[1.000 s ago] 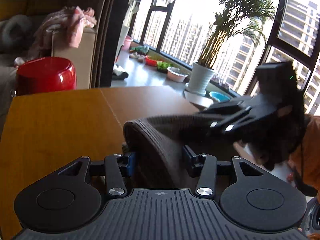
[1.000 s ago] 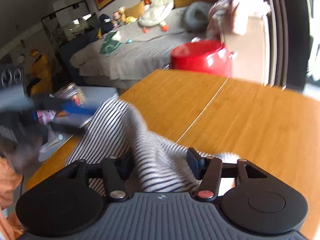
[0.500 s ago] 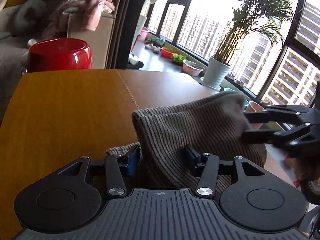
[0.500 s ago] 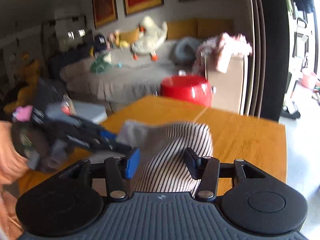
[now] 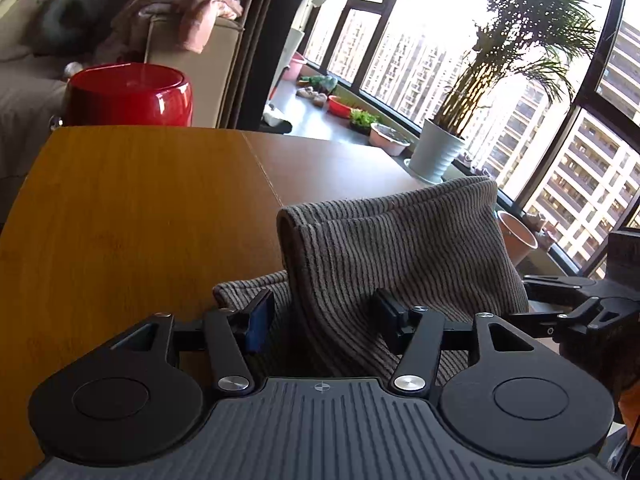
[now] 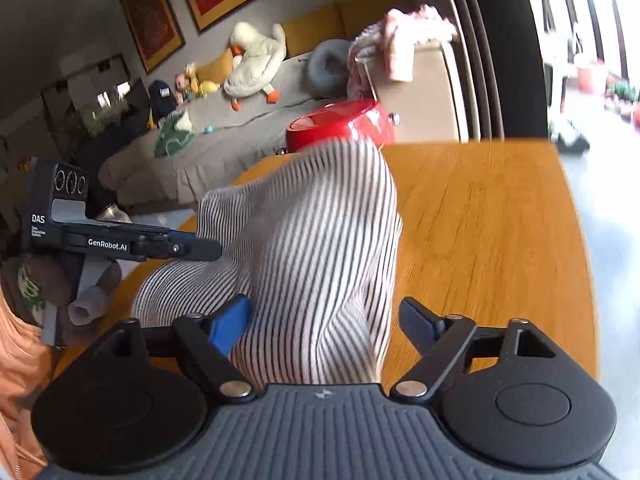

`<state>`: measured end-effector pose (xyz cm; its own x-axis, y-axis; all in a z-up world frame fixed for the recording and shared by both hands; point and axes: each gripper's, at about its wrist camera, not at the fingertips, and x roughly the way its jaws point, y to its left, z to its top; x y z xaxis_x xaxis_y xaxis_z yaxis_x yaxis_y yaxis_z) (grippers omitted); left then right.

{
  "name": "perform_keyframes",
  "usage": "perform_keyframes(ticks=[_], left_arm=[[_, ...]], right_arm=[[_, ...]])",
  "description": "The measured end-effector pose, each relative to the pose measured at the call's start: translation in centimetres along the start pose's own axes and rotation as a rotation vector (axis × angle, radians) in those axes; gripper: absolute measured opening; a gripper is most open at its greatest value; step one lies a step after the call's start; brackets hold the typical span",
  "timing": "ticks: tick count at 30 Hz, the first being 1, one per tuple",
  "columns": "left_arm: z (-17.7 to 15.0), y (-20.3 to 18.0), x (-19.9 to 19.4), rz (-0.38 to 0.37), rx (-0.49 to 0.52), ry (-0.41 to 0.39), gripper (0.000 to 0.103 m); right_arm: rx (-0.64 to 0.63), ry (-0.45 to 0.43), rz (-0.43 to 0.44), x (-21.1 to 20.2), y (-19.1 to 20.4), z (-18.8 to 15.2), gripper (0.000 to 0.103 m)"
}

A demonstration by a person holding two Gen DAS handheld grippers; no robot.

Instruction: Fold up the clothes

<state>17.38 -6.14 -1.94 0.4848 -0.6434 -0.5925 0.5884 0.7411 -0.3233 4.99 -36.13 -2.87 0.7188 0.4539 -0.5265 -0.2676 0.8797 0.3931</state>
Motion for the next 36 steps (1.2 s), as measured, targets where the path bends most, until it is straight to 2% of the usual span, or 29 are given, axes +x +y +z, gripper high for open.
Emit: perform_keyframes(ticks=[1,2,5,8,12,16,18,21,23,29,33,36], left_arm=[[0.1,0.0,0.0,0.004,0.000,0.000,0.060],[0.2,0.1,-0.1,0.008,-0.001,0.000,0.060],[0.3,0.3,-0.2,0.021,-0.009,-0.007,0.058],[0.3,0.9,-0.5,0.033,-0.031,-0.012,0.058],[0.0,2.0,-0.6,0.041,-0.060,-0.008,0.066],[-0.3,2.3,-0.7,0.046,-0.058,-0.012,0.066],[-0.3,2.1,-0.8,0.053,-0.044,-0.013,0.066],[-0.3,1.8,-0.9,0.054,-0.041,-0.013,0.066],[-0.4,1.8,-0.9,0.054,-0.041,-0.013,0.066],[-0.4,2.0,-1.2,0.064,-0.051,-0.015,0.066],[1.0,0.8,-4.1,0.115,-0.019,-0.124,0.056],[2.8,-0.6,-6.7,0.077,-0.003,-0.245,0.056]], right_arm=[[0.002,-0.009,0.012,-0.2,0.3,0.1,0.072],[-0.014,-0.022,0.021,-0.6,0.8,0.5,0.054],[-0.062,-0.062,0.048,-1.8,2.6,1.6,0.037],[-0.016,-0.042,0.025,-0.8,1.8,1.9,0.028],[0.062,-0.007,-0.014,1.0,0.4,2.2,0.028],[0.110,0.018,-0.059,2.2,-0.5,2.7,0.033],[0.066,-0.012,-0.075,1.6,0.4,3.7,0.033],[0.023,-0.104,-0.042,0.1,1.6,5.7,0.035],[0.007,-0.133,-0.051,0.6,2.0,6.9,0.035],[-0.038,-0.021,-0.161,7.2,2.0,7.3,0.034],[-0.039,-0.004,-0.184,8.6,1.7,7.6,0.035],[-0.062,0.008,-0.198,8.8,2.0,7.6,0.037]])
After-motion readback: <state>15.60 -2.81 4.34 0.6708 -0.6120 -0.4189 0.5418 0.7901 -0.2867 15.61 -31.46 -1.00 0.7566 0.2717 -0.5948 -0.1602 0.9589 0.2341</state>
